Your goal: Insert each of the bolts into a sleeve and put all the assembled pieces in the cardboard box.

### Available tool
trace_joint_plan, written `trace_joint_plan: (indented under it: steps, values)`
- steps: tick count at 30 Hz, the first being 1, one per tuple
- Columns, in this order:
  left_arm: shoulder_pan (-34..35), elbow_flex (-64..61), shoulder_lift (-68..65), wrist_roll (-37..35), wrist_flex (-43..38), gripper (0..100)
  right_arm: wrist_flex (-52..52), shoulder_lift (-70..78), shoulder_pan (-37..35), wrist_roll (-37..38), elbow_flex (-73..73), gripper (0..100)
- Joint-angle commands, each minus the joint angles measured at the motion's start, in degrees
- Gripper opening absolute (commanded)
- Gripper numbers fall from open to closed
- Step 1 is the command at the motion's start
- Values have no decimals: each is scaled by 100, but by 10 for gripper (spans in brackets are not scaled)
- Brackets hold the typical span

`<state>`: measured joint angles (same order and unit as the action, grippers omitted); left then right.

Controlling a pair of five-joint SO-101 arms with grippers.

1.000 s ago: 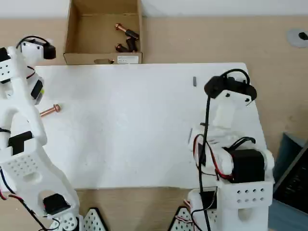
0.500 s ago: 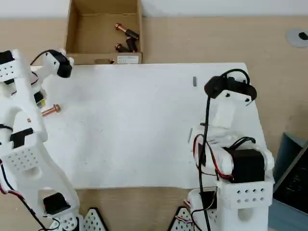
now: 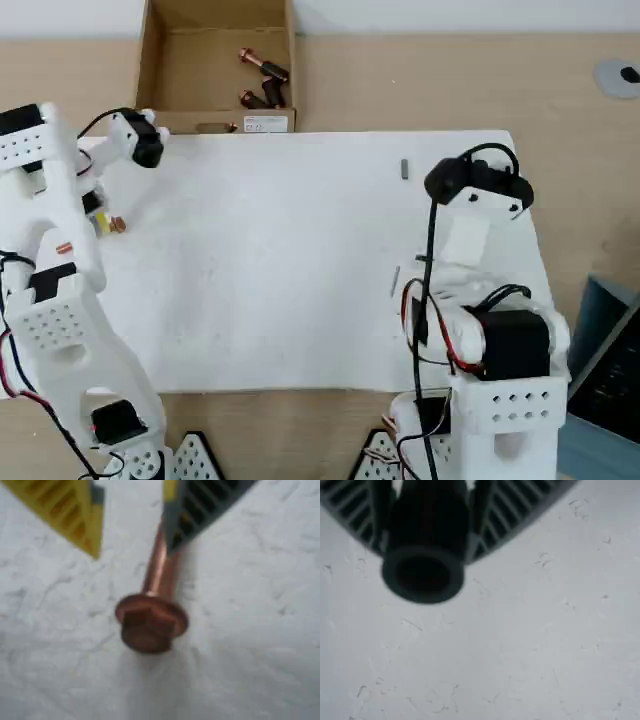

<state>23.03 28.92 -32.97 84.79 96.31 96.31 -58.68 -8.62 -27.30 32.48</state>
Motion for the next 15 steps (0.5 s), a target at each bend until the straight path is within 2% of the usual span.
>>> trace_joint_plan:
  steps: [1,15]
  values:
    - [-167,35,48,53,35,96,-123,-84,-22,35,13,9]
    - [-167,967,-884,9,-141,96,-123,-84,-22,35,13,9]
